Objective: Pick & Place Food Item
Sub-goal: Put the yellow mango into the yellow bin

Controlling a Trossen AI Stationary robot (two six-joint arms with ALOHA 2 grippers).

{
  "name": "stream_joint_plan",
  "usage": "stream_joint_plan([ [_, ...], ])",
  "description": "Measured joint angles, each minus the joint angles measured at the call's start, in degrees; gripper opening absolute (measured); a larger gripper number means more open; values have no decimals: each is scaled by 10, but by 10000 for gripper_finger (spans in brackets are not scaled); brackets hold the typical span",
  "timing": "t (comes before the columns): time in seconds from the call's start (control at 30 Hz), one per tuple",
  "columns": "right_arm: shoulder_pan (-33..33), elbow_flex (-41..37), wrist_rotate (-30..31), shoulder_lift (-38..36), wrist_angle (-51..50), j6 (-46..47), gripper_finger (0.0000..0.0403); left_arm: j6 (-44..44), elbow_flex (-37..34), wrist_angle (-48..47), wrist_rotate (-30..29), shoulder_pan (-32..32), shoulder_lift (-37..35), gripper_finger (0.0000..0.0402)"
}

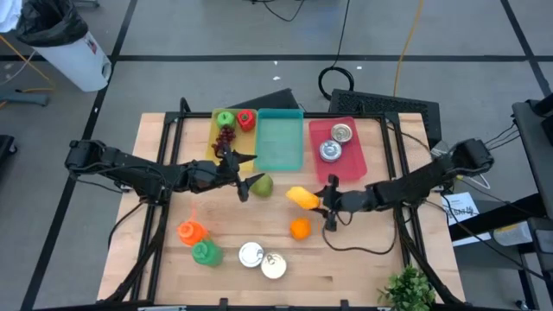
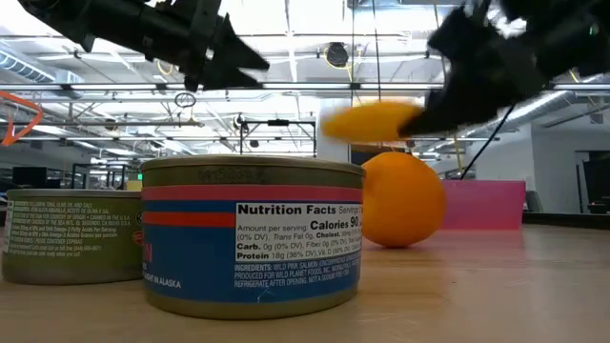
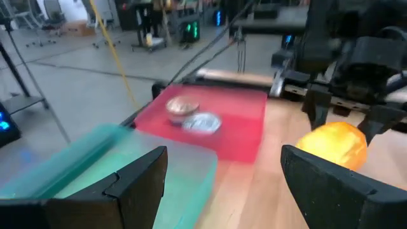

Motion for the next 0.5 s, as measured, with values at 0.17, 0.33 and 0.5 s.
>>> stream_joint_plan([
  [0.17,-8,0,40,-78,40,-78,184,1,0,84,100,8,0,310],
  [0.33,-12,0,20,-101,66,-93,191,0,13,132,196,8,25,310],
  [0.5,-12,0,-22,-84,89,-101,171,0,75,112,211,6,105,310],
])
